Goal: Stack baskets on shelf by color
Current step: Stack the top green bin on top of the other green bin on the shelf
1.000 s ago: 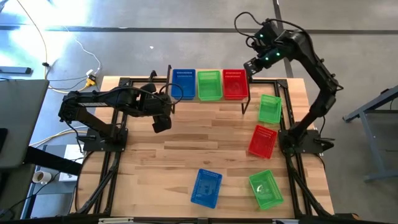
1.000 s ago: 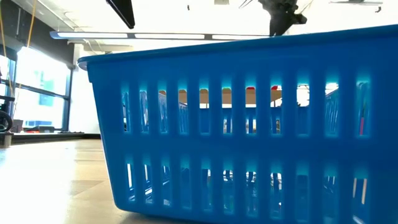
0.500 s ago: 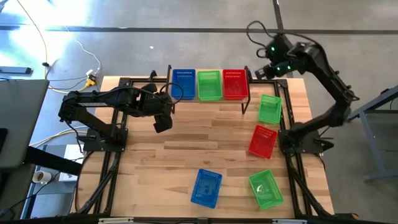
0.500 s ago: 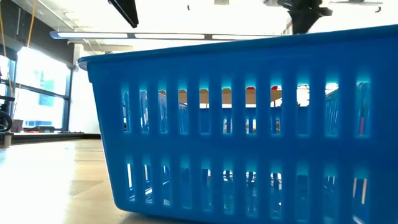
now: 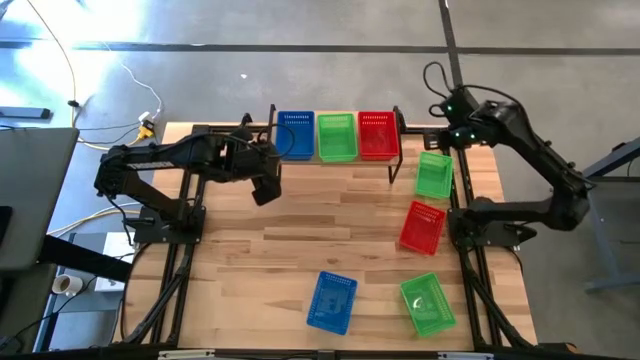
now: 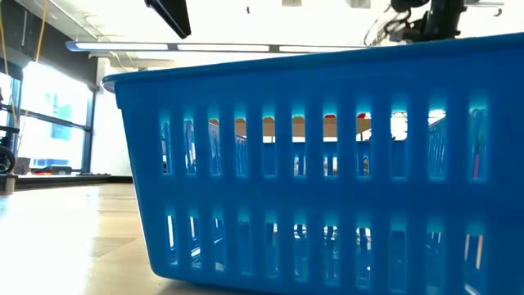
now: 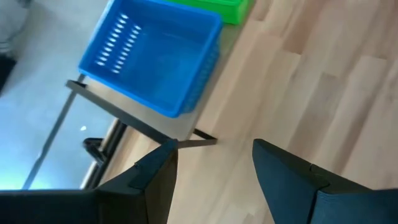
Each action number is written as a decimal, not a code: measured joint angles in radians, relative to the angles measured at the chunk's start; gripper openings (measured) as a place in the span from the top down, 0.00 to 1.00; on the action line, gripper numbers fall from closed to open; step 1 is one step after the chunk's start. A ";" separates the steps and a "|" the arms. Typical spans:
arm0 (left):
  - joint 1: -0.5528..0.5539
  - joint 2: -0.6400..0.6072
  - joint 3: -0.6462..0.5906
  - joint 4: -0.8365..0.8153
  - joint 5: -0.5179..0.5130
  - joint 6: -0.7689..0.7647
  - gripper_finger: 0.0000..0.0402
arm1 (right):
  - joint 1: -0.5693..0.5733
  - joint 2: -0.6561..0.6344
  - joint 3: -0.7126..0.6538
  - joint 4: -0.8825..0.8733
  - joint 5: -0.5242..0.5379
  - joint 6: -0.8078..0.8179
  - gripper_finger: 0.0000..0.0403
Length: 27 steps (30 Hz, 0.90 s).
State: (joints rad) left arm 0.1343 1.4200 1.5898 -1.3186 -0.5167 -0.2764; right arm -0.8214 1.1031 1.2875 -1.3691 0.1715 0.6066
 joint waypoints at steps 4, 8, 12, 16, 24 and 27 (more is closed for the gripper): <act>0.026 0.000 0.000 0.001 -0.046 0.000 0.51 | -0.040 0.011 -0.074 0.013 0.000 0.021 0.75; 0.054 0.000 0.000 0.010 -0.081 0.000 0.51 | -0.096 0.037 -0.130 0.063 -0.026 -0.005 0.75; 0.081 0.000 0.000 0.033 -0.098 0.013 0.51 | -0.155 0.079 -0.145 0.101 -0.060 -0.075 0.75; 0.102 0.000 0.000 0.044 -0.093 0.069 0.51 | -0.212 0.121 -0.145 0.100 -0.068 -0.059 0.75; 0.124 0.000 0.000 0.045 -0.093 0.134 0.51 | -0.296 0.209 -0.145 0.061 -0.075 -0.027 0.75; 0.135 0.000 0.000 0.045 -0.093 0.136 0.51 | -0.307 0.241 -0.145 0.046 -0.068 -0.028 0.75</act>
State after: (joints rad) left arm 0.2695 1.4200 1.5898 -1.2738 -0.6097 -0.1404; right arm -1.1288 1.3443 1.1427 -1.3233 0.1036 0.5789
